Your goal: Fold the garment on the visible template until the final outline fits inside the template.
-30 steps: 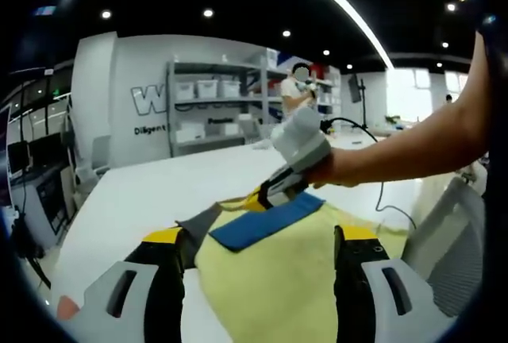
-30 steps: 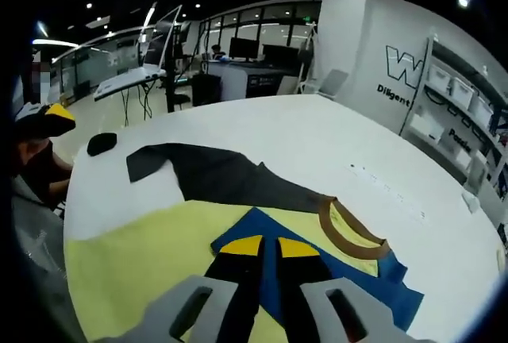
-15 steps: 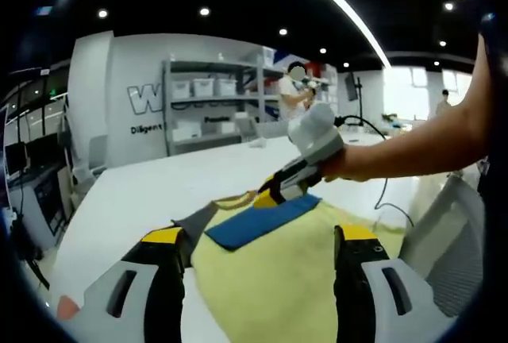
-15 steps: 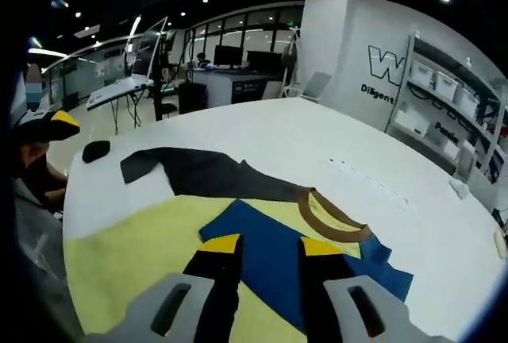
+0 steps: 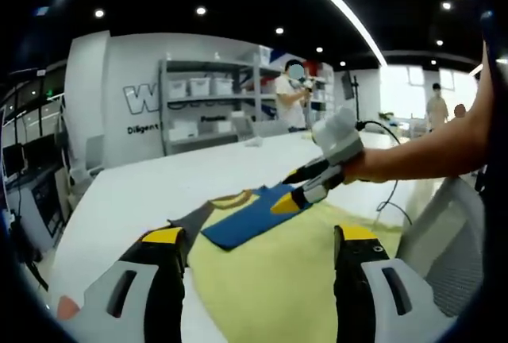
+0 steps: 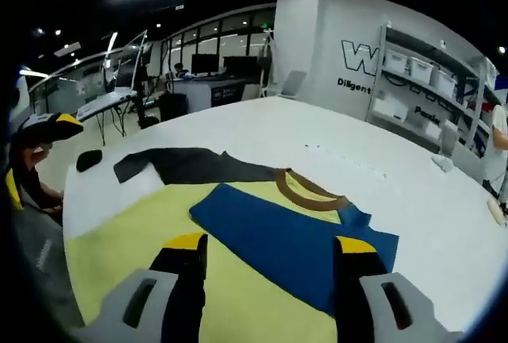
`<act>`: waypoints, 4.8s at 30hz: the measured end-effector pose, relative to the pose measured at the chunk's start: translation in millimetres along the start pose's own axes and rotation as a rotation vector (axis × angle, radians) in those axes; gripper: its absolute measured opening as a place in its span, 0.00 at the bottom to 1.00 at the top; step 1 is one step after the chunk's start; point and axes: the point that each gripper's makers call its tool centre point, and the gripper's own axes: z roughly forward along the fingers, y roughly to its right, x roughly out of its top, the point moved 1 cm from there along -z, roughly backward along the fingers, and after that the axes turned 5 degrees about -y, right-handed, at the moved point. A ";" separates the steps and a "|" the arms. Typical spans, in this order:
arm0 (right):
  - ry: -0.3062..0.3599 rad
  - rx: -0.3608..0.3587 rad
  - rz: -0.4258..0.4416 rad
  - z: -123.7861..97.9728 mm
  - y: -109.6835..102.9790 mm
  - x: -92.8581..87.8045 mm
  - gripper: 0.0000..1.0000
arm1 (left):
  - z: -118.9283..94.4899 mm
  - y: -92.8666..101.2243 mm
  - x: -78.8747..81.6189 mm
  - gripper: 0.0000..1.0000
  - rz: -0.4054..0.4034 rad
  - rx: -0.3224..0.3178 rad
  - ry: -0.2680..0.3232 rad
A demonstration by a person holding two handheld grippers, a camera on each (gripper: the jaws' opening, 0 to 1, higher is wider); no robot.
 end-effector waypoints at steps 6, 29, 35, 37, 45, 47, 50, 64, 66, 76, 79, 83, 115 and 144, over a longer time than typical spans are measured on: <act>-0.002 -0.001 0.025 -12.6 -0.1 -8.8 0.70 | -0.2 0.7 0.2 0.75 0.000 -0.002 0.000; 0.060 0.002 0.071 -115.9 -32.3 -32.3 0.71 | -0.6 4.1 1.7 0.75 -0.007 -0.010 0.002; 0.077 -0.050 0.111 -136.8 -22.0 -40.8 0.71 | -8.7 -7.9 2.6 0.74 -0.075 0.013 0.014; 0.073 -0.066 0.119 -140.3 -17.1 -44.7 0.70 | -13.0 -16.1 1.8 0.73 -0.094 0.035 0.012; 0.086 -0.064 0.149 -143.5 -21.2 -47.0 0.70 | -42.3 -85.7 -21.1 0.72 -0.051 0.197 -0.059; 0.086 -0.064 0.142 -142.5 -22.7 -47.2 0.69 | -48.8 -107.2 -36.6 0.71 -0.078 0.239 -0.082; 0.084 -0.061 0.144 -142.9 -23.7 -48.5 0.69 | -54.6 -128.1 -58.5 0.69 -0.118 0.287 -0.120; 0.068 -0.068 0.132 -143.2 -24.5 -51.2 0.67 | -48.8 -185.3 -127.3 0.51 -0.202 0.387 -0.249; 0.066 -0.072 0.131 -142.7 -24.3 -51.7 0.67 | -45.6 -190.4 -137.4 0.47 -0.184 0.398 -0.306; 0.064 -0.080 0.127 -142.5 -23.1 -52.9 0.66 | -40.4 -199.8 -148.1 0.32 -0.216 0.435 -0.367; 0.064 -0.079 0.128 -142.2 -23.5 -53.1 0.66 | -39.3 -198.5 -150.1 0.27 -0.212 0.437 -0.388; 0.067 -0.075 0.127 -141.7 -24.6 -52.0 0.66 | -37.6 -196.9 -155.0 0.27 -0.216 0.443 -0.419; 0.082 -0.076 0.136 -142.4 -24.3 -49.7 0.64 | -46.8 -229.0 -156.4 0.02 -0.173 0.521 -0.474; 0.089 -0.080 0.135 -143.6 -23.9 -48.5 0.61 | -63.0 -277.9 -80.9 0.02 0.141 0.622 -0.463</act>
